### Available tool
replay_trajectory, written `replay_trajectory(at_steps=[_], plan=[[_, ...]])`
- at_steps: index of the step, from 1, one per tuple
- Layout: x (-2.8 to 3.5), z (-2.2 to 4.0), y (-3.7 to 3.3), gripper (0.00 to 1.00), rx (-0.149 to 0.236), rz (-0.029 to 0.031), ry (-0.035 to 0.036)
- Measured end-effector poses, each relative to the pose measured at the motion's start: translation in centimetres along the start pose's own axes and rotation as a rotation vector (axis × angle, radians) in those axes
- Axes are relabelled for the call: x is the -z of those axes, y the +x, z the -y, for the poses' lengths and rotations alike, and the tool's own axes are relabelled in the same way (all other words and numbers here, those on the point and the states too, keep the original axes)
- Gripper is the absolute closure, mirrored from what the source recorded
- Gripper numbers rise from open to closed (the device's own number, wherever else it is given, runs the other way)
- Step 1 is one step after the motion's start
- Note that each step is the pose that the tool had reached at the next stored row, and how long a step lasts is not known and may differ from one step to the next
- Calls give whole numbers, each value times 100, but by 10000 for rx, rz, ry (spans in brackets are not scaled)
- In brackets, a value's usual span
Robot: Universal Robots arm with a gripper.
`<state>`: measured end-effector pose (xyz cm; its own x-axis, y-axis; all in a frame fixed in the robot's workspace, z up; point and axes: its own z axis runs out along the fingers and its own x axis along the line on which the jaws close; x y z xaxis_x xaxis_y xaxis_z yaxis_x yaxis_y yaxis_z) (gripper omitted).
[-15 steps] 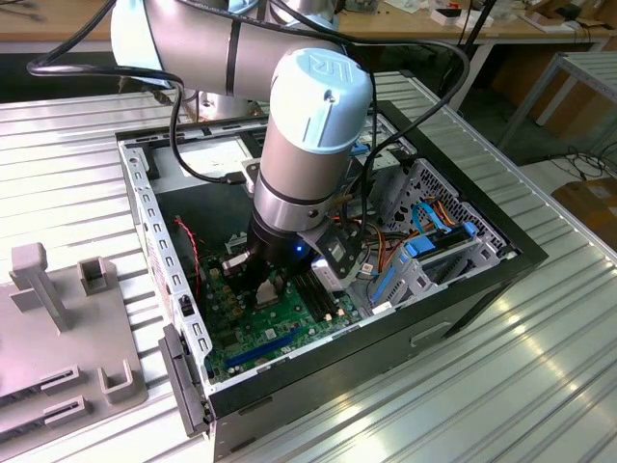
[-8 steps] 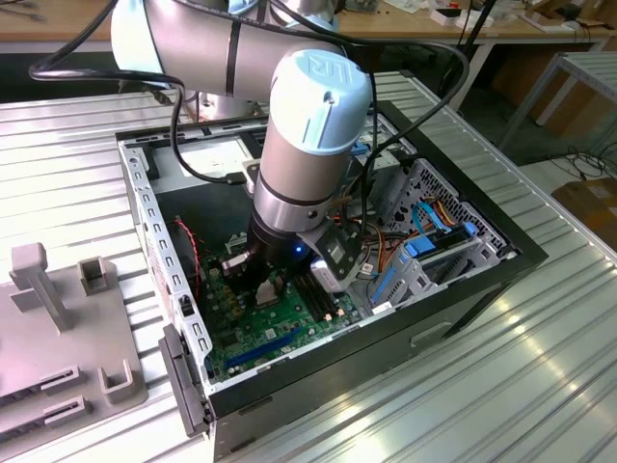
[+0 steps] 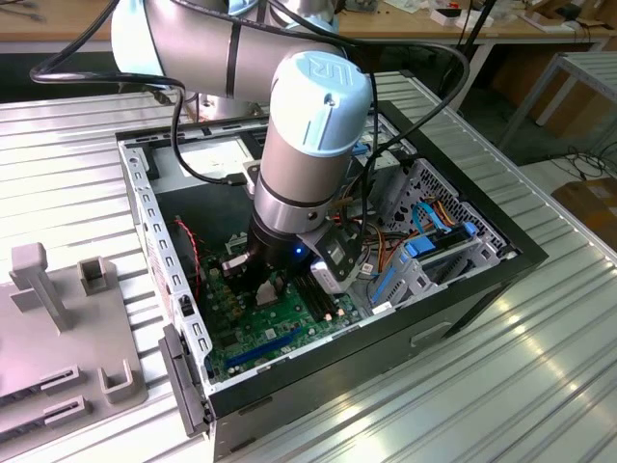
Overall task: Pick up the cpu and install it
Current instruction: 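Place the cpu into insertion slot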
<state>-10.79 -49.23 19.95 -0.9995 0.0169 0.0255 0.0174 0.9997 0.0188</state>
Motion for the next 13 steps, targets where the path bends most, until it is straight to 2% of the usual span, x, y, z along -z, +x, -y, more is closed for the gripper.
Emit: replay_trajectory(at_steps=[13], plan=[[0, -1, 0, 53, 119, -2, 3]])
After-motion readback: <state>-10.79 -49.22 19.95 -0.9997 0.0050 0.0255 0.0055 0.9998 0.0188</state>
